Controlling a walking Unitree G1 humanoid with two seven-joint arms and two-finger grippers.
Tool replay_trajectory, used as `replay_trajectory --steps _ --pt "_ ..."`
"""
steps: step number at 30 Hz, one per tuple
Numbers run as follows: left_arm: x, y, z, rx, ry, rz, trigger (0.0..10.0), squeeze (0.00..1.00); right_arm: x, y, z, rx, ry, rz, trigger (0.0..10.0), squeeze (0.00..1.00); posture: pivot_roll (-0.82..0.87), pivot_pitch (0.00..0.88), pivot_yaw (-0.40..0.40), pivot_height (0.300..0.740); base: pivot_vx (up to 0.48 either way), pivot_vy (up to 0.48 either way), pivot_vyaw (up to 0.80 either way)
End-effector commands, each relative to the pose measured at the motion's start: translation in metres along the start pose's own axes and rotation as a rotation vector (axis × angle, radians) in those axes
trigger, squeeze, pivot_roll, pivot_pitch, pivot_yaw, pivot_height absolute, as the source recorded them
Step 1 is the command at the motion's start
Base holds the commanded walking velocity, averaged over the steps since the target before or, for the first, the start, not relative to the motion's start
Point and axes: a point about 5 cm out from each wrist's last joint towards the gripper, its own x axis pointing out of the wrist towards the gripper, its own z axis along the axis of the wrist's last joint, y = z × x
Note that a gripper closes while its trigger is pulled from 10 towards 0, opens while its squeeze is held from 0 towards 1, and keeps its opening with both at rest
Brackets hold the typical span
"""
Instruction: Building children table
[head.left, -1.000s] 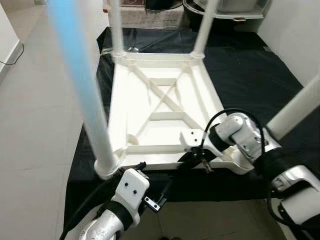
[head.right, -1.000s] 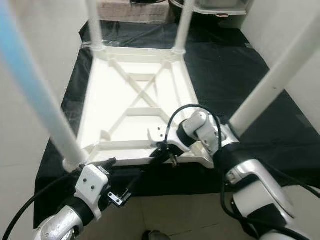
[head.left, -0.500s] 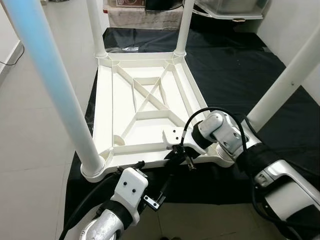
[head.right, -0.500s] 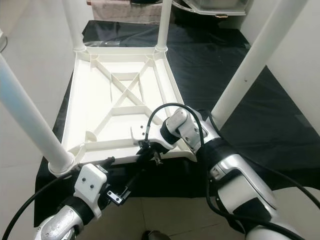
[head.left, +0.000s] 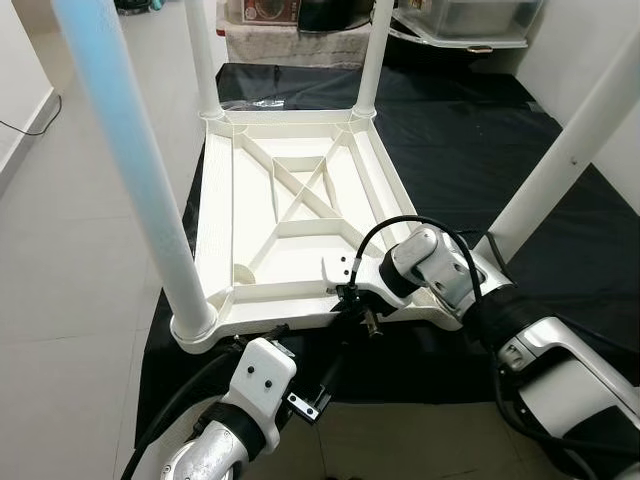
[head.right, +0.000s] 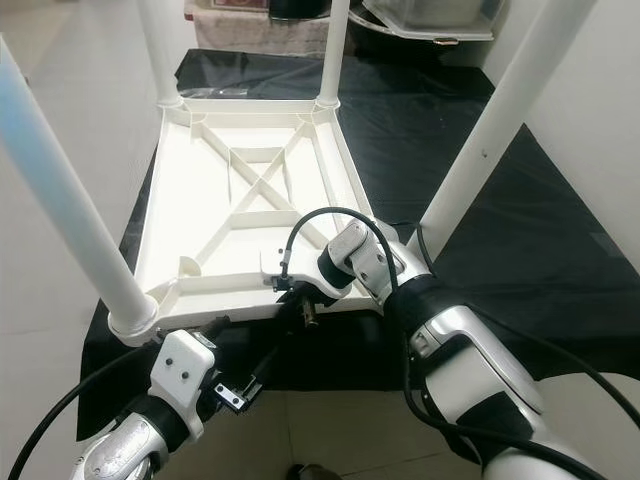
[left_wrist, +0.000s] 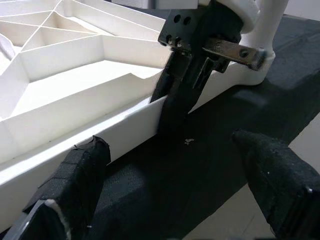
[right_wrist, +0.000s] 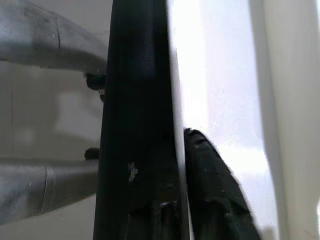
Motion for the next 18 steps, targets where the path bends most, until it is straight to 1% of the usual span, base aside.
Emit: replay_trajectory --steps 1,3,6,9,10,11,12,13,15,16,17,18 --pt "0.0 -0.003 -0.005 -0.002 0.02 -0.013 10.0 0.0 0.005 0.004 -0.004 0.027 -0.015 0.015 10.0 1.0 0.05 0.14 -0.089 0.74 0.0 0.0 0.0" --pt "0.0 -0.002 -0.006 -0.002 0.021 -0.013 10.0 0.0 0.004 0.004 -0.004 0.027 -0.015 0.015 10.0 1.0 0.05 0.14 -0.088 0.74 0.0 0.0 0.0" --pt "0.0 -0.002 -0.006 0.0 0.022 -0.012 10.0 0.0 -0.004 0.004 -0.002 0.038 -0.062 0.014 10.0 1.0 0.05 0.139 -0.086 0.74 0.0 0.0 0.0" --pt "0.001 -0.001 -0.006 0.001 0.022 -0.012 10.0 0.0 -0.007 0.003 -0.001 0.031 -0.068 0.0 10.0 1.0 0.05 0.137 -0.085 0.74 0.0 0.0 0.0" --pt "0.001 0.0 -0.007 0.002 0.022 -0.012 10.0 0.0 -0.012 0.001 0.001 0.037 -0.079 -0.029 10.0 0.9 0.04 0.135 -0.081 0.74 0.0 0.0 0.0" --pt "0.001 0.0 -0.007 0.002 0.022 -0.012 10.0 0.0 -0.012 0.001 0.001 0.037 -0.079 -0.029 10.0 0.9 0.04 0.135 -0.081 0.74 0.0 0.0 0.0" --pt "0.002 0.0 -0.008 0.004 0.022 -0.012 10.0 0.0 -0.019 0.0 0.002 0.033 -0.086 -0.058 10.0 0.0 0.04 0.13 -0.079 0.74 0.0 0.0 0.0" --pt "0.002 0.0 -0.008 0.004 0.022 -0.012 10.0 0.0 -0.019 0.0 0.002 0.033 -0.086 -0.058 10.0 0.0 0.04 0.13 -0.079 0.74 0.0 0.0 0.0" --pt "0.004 0.003 -0.01 0.005 0.024 -0.009 10.0 0.0 -0.039 0.001 0.007 0.032 -0.127 -0.108 10.0 0.0 0.04 0.119 -0.073 0.74 0.0 0.0 0.0" --pt "0.004 0.003 -0.01 0.005 0.024 -0.009 10.0 0.0 -0.039 0.001 0.007 0.032 -0.127 -0.108 10.0 0.0 0.04 0.119 -0.073 0.74 0.0 0.0 0.0" --pt "0.005 0.004 -0.011 0.006 0.025 -0.007 10.0 0.0 -0.046 0.003 0.008 0.027 -0.147 -0.127 10.0 0.0 0.04 0.115 -0.073 0.74 0.0 0.0 0.0" --pt "0.005 0.004 -0.011 0.006 0.025 -0.007 10.0 0.0 -0.046 0.003 0.008 0.027 -0.147 -0.127 10.0 0.0 0.04 0.115 -0.073 0.74 0.0 0.0 0.0"
